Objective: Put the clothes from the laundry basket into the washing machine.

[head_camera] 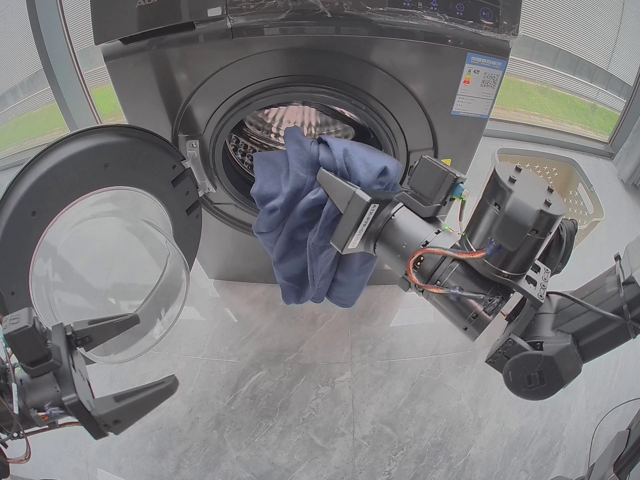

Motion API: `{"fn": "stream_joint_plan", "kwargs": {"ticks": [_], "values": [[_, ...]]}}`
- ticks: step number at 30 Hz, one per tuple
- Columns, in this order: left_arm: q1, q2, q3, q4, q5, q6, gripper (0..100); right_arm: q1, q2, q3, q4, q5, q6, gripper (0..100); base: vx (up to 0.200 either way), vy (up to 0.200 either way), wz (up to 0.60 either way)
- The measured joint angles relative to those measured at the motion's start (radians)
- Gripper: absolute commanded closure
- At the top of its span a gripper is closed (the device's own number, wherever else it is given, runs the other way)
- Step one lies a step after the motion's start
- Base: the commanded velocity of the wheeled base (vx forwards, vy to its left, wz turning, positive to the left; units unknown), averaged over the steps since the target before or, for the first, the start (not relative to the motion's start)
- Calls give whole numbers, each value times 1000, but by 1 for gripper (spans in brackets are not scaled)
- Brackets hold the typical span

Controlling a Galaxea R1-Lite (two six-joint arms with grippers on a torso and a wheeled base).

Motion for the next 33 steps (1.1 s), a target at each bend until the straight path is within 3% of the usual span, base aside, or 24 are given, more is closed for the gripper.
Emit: {"fn": "stream_joint_plan", "kwargs": {"ticks": [15,33], "values": [[-45,375,-47,-158,-8,-10,0,-11,9,-17,12,4,-2,100,0,0,0],[-126,773,-209,-358,-4,-14,0,0,21,-32,3,4,-1,100,0,0,0]]}}
